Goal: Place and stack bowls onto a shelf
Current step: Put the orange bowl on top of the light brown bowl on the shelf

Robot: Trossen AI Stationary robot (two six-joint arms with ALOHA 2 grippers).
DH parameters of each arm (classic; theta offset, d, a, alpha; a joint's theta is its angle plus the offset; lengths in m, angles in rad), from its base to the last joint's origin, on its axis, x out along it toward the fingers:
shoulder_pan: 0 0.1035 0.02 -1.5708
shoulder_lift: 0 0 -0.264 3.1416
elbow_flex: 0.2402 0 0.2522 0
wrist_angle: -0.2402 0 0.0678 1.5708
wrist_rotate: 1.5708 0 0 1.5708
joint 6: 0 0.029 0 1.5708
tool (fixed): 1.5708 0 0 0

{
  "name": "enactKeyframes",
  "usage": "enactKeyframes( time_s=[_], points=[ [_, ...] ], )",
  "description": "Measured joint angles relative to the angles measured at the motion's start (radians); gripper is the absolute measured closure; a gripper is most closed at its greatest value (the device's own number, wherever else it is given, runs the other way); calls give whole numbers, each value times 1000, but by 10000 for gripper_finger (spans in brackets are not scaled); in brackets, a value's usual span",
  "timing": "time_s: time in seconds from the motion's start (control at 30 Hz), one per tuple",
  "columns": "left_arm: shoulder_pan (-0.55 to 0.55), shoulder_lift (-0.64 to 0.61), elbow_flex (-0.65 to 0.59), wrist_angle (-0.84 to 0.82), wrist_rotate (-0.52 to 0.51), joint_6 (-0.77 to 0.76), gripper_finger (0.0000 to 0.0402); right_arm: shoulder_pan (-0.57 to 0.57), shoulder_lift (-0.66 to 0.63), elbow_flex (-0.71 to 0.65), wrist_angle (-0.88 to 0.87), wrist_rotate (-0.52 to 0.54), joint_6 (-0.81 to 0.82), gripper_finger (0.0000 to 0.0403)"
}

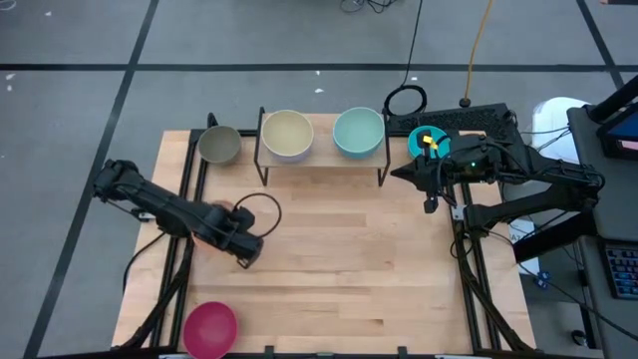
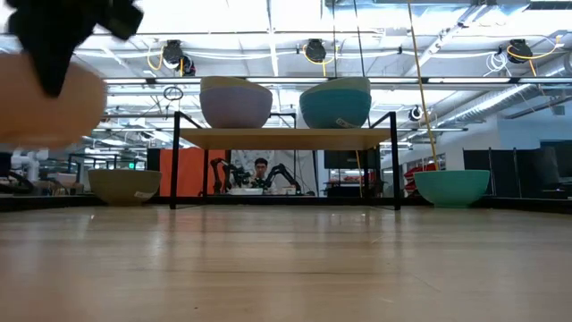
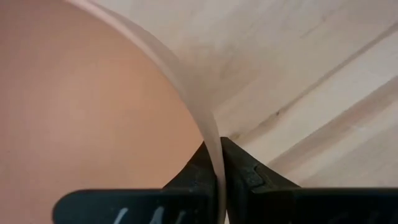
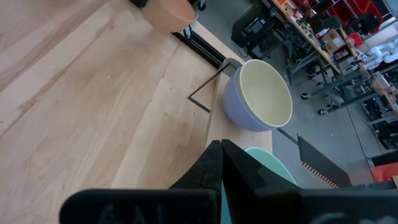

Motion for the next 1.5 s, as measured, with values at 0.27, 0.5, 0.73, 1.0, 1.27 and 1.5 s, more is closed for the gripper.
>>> enactKeyframes(
  time_s=[0.27, 0.5, 0.73, 1.0, 1.27, 1.5],
  points=[
    [125, 0, 278, -186, -100, 262, 394, 0, 0, 0, 0, 0, 0, 403],
    [267, 17, 473, -189, -172, 505, 394, 0, 0, 0, -1, 0, 0, 403],
    [392, 16, 613, -189, -212, 677, 394, 0, 0, 0, -15, 0, 0, 403],
    [512, 14, 762, -178, -294, 828, 394, -1, 0, 0, -24, 0, 0, 403],
    [630, 14, 796, -56, -293, 1006, 394, -1, 0, 0, -24, 1, 0, 403],
    [690, 45, 796, 74, -225, 1143, 394, -1, 0, 0, -46, 95, 61, 403]
  ],
)
